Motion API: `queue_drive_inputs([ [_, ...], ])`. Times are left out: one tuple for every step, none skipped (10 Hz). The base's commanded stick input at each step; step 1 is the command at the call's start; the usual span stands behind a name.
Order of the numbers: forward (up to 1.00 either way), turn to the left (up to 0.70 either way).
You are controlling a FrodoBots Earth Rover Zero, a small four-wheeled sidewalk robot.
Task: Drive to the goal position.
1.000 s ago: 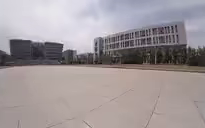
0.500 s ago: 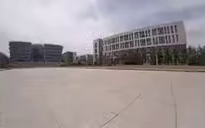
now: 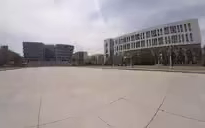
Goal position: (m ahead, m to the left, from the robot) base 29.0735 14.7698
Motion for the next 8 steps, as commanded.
queue_drive_inputs([
  [1.00, 0.00],
  [1.00, 0.00],
  [1.00, 0.00],
  [1.00, 0.00],
  [1.00, 0.00],
  [1.00, 0.00],
  [1.00, 0.02],
  [1.00, 0.11],
])
